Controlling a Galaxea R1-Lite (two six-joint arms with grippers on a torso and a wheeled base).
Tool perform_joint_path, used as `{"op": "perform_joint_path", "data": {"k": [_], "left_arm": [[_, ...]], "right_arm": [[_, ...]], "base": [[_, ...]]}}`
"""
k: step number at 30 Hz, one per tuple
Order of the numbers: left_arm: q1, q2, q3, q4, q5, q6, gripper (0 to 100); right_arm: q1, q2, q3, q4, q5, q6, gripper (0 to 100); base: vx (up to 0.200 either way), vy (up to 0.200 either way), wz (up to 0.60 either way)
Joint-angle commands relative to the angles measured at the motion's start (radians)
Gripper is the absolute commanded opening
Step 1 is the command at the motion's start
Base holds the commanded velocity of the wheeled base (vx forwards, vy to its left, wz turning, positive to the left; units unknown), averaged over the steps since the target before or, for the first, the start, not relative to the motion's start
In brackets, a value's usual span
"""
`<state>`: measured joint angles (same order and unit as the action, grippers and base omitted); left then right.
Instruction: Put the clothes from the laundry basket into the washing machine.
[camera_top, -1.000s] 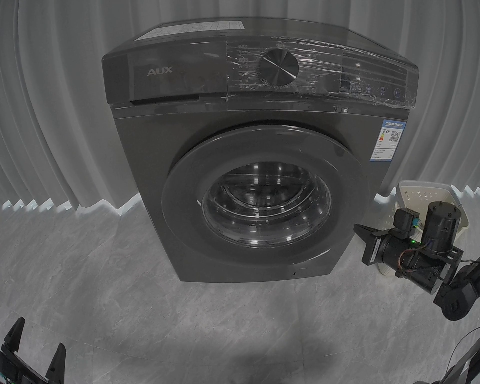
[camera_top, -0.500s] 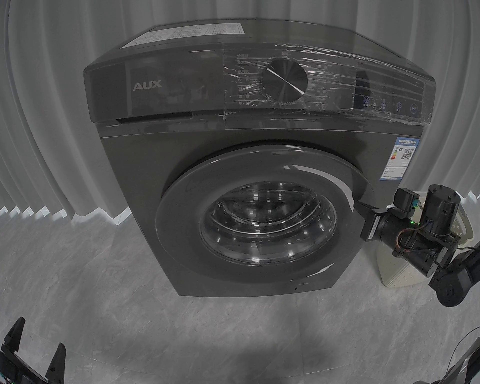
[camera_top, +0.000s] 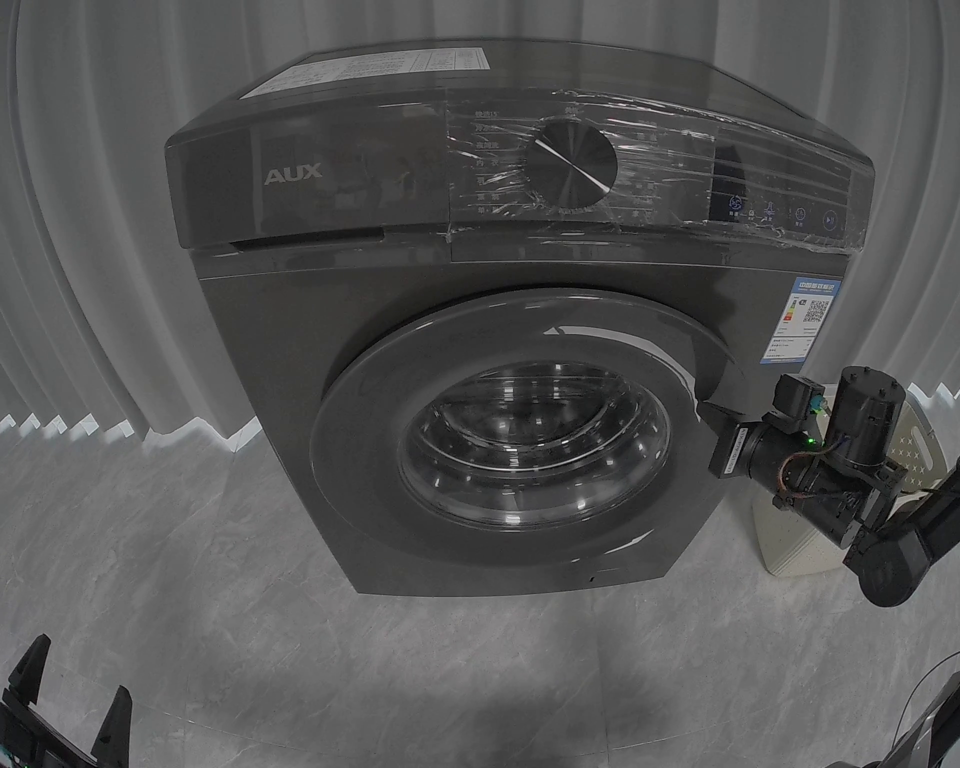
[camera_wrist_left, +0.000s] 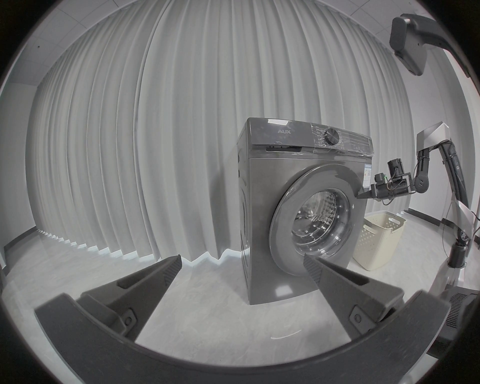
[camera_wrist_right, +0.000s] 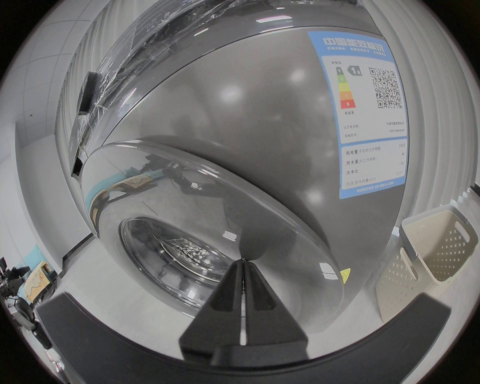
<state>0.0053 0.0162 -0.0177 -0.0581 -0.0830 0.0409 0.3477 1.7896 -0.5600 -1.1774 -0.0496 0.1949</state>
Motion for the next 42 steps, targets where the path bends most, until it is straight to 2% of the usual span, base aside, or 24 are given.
{"op": "perform_joint_path", "data": {"k": [1,5,7,10,13,14,21,27,30,33,40,42], "left_arm": [[0.001,-0.016,0.015,0.000,0.000,-0.003,100],[0.001,-0.016,0.015,0.000,0.000,-0.006,100],[0.001,-0.016,0.015,0.000,0.000,-0.006,100],[0.001,-0.016,0.015,0.000,0.000,-0.006,100],[0.001,-0.016,0.015,0.000,0.000,-0.007,100],[0.001,-0.016,0.015,0.000,0.000,-0.007,100],[0.001,-0.016,0.015,0.003,-0.003,-0.024,100],[0.001,-0.016,0.013,0.006,-0.011,-0.026,100],[0.001,-0.016,0.013,0.006,-0.011,-0.024,100],[0.001,-0.016,0.015,0.004,-0.009,-0.021,100],[0.001,-0.016,0.015,0.003,0.003,-0.016,100],[0.001,-0.016,0.015,0.001,0.003,0.002,100]], "right_arm": [[0.011,-0.007,0.020,-0.007,-0.003,0.000,0],[0.040,-0.058,0.091,-0.007,0.000,-0.012,0],[0.103,-0.136,0.167,0.005,0.010,-0.020,0],[0.159,-0.210,0.236,0.009,0.010,-0.037,0],[0.163,-0.256,0.269,-0.002,0.011,-0.055,0],[0.163,-0.256,0.269,-0.002,0.011,-0.055,100],[0.136,-0.457,0.350,0.012,0.011,-0.065,100],[0.122,-0.633,0.425,0.033,0.013,-0.066,100],[0.083,-0.708,0.459,0.035,0.013,-0.071,100],[0.042,-0.766,0.480,0.035,0.019,-0.095,100],[-0.113,-0.889,0.560,0.050,0.102,-0.146,100],[-0.150,-0.967,0.560,0.087,0.114,-0.149,100]], "base": [[0.000,0.000,0.00],[0.000,0.000,0.00],[0.000,0.000,0.00],[0.000,0.000,0.00],[0.000,0.000,0.00],[0.000,0.000,0.00],[0.000,0.000,0.00],[0.000,0.000,0.00],[0.000,0.000,0.00],[0.000,0.000,0.00],[0.000,0.000,0.00],[0.000,0.000,0.00]]}}
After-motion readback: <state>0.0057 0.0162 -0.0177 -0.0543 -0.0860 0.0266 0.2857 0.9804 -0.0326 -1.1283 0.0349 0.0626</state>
